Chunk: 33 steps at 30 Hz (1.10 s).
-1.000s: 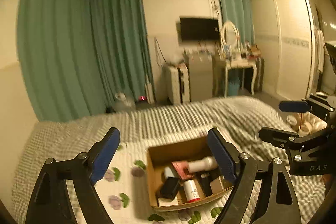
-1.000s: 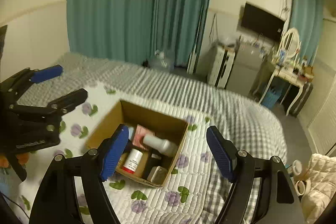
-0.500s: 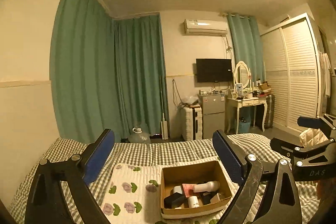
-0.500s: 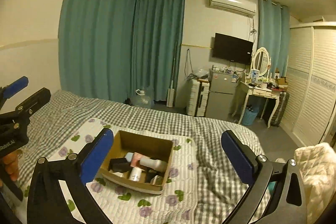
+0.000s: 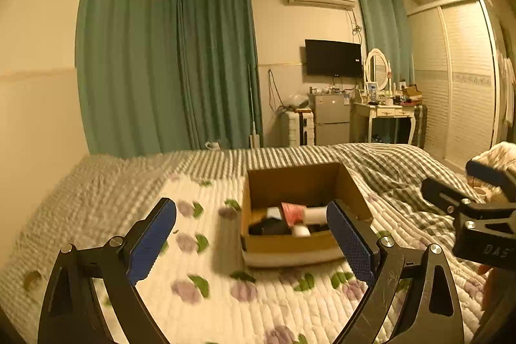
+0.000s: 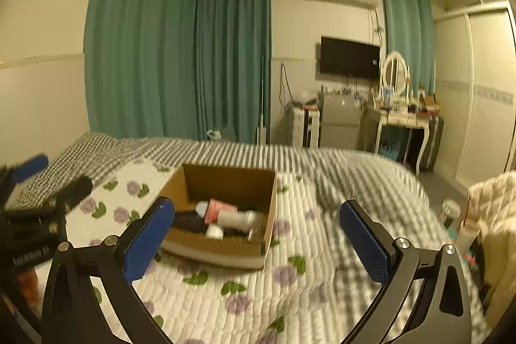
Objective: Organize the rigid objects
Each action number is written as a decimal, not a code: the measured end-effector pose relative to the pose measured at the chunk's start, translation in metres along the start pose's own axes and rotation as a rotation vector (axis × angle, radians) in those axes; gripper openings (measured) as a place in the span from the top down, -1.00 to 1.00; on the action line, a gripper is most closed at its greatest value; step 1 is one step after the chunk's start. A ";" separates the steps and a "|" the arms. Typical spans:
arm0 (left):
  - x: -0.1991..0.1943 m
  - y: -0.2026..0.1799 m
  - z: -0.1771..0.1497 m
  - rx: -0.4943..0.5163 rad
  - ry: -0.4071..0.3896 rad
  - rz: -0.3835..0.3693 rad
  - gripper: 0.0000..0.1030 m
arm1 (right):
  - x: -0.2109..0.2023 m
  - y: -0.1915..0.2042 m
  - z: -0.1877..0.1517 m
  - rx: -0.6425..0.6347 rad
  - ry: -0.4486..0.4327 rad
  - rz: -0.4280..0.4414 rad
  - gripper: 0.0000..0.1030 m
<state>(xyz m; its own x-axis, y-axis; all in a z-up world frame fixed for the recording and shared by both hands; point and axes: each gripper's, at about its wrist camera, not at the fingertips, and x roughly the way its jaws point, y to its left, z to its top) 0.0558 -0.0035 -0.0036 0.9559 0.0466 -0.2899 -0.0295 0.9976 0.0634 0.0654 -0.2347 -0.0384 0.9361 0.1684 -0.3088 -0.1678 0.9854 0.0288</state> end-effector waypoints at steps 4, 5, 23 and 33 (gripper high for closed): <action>0.004 0.005 -0.009 -0.024 -0.001 -0.011 -0.87 | 0.008 0.003 -0.016 -0.029 0.018 -0.020 -1.00; 0.004 0.005 -0.010 -0.022 0.003 -0.010 -0.87 | 0.009 0.003 -0.017 -0.029 0.021 -0.027 -1.00; 0.007 0.014 -0.017 -0.054 0.029 -0.006 -0.87 | 0.012 0.004 -0.024 -0.024 0.048 -0.046 -1.00; 0.007 0.018 -0.019 -0.062 0.038 -0.004 -0.87 | 0.014 0.004 -0.025 -0.022 0.056 -0.055 -1.00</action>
<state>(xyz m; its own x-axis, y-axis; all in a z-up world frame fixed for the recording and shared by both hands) 0.0566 0.0158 -0.0226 0.9444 0.0431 -0.3261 -0.0445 0.9990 0.0032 0.0701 -0.2285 -0.0667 0.9255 0.1118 -0.3619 -0.1240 0.9922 -0.0105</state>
